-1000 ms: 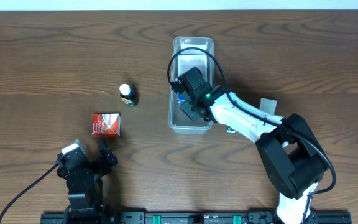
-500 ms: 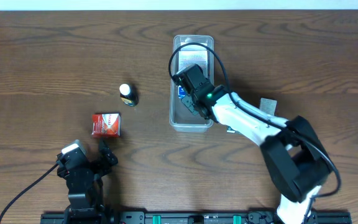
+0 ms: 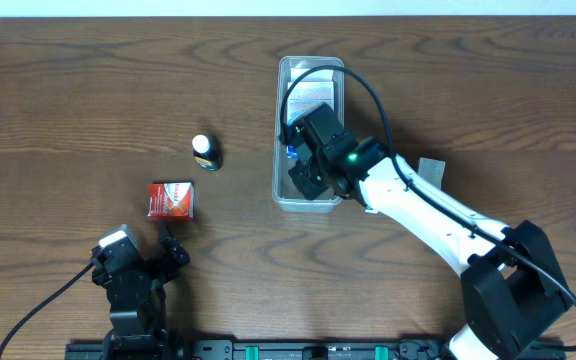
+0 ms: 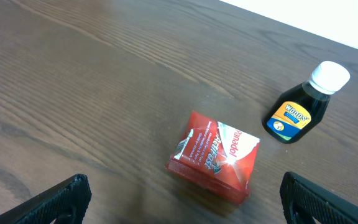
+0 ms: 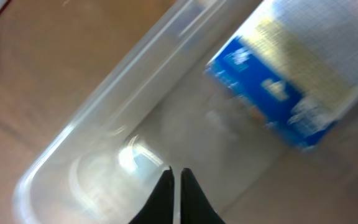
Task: Pack container
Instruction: 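Push the blue box down into the container with the right gripper, then move the right gripper to the white-green Panadol box and grasp it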
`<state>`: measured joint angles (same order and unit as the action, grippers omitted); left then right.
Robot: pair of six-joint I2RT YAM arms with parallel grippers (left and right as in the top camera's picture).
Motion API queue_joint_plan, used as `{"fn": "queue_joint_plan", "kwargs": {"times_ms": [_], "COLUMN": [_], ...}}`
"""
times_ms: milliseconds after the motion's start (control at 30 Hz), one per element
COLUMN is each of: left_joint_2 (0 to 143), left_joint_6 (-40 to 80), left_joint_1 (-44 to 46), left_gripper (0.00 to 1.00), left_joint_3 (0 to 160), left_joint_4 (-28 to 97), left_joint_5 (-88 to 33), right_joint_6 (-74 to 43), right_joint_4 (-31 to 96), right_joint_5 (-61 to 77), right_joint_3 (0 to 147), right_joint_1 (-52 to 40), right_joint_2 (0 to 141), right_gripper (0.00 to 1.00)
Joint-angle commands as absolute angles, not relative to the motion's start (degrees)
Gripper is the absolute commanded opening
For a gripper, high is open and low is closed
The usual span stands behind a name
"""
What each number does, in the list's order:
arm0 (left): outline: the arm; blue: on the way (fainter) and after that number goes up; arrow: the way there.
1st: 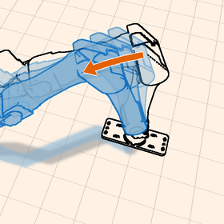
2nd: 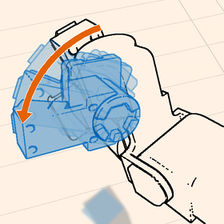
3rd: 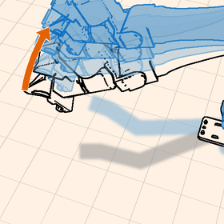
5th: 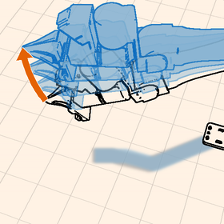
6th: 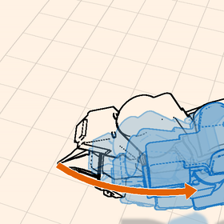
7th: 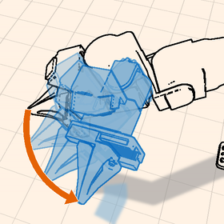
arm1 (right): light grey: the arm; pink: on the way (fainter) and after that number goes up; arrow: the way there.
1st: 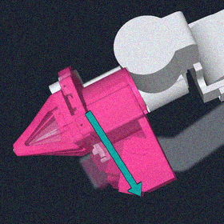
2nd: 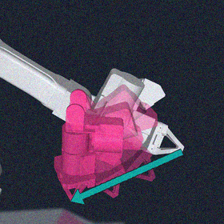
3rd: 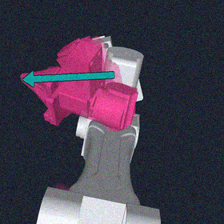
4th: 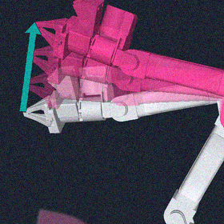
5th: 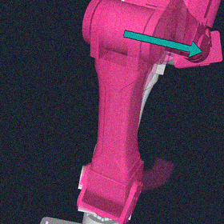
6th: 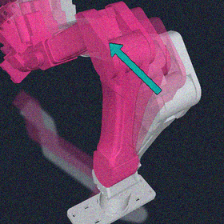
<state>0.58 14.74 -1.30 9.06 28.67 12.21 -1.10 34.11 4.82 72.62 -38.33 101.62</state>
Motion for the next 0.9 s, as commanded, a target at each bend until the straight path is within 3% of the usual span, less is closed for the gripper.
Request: {"fn": "queue_joint_plan", "kwargs": {"times_ms": [0,367,533,767,833,867], "left_joint_2": [0.2,0.2,0.2,0.2,0.2,0.2], "left_joint_6": [13.8,13.8,13.8,13.8,13.8,13.8], "left_joint_1": [-1.2,-1.2,-1.2,-1.2,-1.2,-1.2], "left_gripper": [0.98,0.98,0.98,0.98,0.98,0.98], "left_joint_3": [8.1,8.1,8.1,8.1,8.1,8.1], "left_joint_4": [28.8,28.8,28.8,28.8,28.8,28.8], "left_joint_5": [12.7,12.7,12.7,12.7,12.7,12.7], "right_joint_6": [-2.4,-3.5,-12.6,-23.0,-25.1,-25.6], "right_joint_4": [36.6,43.3,41.5,43.9,46.2,47.6], "right_joint_5": [8.6,5.9,-0.4,-0.6,-0.6,-0.6], "right_joint_3": [72.1,72.2,72.2,72.2,72.2,72.2], "right_joint_1": [-39.5,-43.4,-41.3,-29.9,-25.3,-23.3], "right_joint_2": [102.0,101.0,96.7,85.5,83.3,82.7], "right_gripper": [0.01,0.05,0.08,0.4,0.54,0.55]}}
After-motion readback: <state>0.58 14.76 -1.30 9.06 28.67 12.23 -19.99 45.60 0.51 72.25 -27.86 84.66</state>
